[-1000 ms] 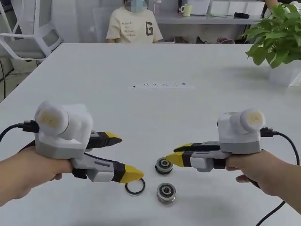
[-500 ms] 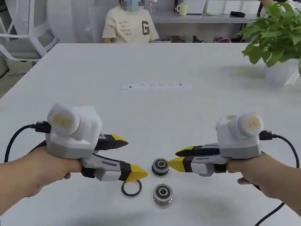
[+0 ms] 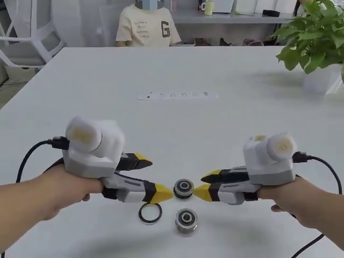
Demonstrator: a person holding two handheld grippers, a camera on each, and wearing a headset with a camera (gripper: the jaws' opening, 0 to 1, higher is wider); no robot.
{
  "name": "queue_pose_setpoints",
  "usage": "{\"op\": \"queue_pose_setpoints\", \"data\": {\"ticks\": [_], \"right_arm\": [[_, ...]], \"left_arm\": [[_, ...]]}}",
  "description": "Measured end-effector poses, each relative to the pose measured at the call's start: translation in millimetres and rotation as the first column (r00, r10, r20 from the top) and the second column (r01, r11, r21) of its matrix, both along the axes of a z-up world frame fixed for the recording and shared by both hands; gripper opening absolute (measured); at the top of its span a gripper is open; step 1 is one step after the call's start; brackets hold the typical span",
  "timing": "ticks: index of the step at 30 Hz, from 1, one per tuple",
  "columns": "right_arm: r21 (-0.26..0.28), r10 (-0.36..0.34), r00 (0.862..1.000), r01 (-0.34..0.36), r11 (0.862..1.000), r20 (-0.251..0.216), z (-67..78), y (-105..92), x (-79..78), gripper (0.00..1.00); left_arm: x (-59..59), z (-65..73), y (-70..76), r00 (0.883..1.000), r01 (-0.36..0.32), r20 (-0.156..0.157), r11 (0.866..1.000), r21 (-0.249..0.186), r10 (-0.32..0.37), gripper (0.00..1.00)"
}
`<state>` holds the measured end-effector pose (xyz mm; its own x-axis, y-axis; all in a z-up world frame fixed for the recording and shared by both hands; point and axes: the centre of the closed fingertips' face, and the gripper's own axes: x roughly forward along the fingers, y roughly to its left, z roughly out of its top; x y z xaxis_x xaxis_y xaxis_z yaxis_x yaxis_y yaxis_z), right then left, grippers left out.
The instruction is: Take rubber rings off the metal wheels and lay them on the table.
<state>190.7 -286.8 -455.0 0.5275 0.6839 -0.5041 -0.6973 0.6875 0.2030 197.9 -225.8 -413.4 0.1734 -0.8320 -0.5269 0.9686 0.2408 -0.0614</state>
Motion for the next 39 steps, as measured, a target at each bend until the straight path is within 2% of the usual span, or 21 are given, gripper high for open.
{"op": "queue_pose_setpoints", "data": {"ticks": [7, 15, 27, 39], "right_arm": [[-0.021, 0.006, 1.0, -0.006, 1.0, 0.002, -7.5, 0.6, 0.7, 0.25], [-0.041, 0.026, 1.0, -0.026, 0.999, 0.0, -15.6, 4.9, 0.6, 0.24], [-0.046, 0.034, 0.999, -0.033, 0.998, 0.008, -20.9, 9.8, 2.8, 0.22], [-0.044, 0.036, 0.999, -0.036, 0.998, 0.02, -23.2, 11.8, 4.7, 0.2]], "left_arm": [[0.8, -3.8, -8.1, 1.0, 0.005, -0.004, 1.0, 0.001, -0.005, 0.47], [1.6, -14.3, -17.4, 1.0, 0.017, -0.013, 1.0, 0.014, -0.017, 0.43], [1.0, -29.5, -28.8, 0.999, 0.038, -0.027, 0.998, 0.041, -0.037, 0.37], [0.4, -37.5, -40.7, 0.998, 0.055, -0.035, 0.997, 0.054, -0.053, 0.3]]}}
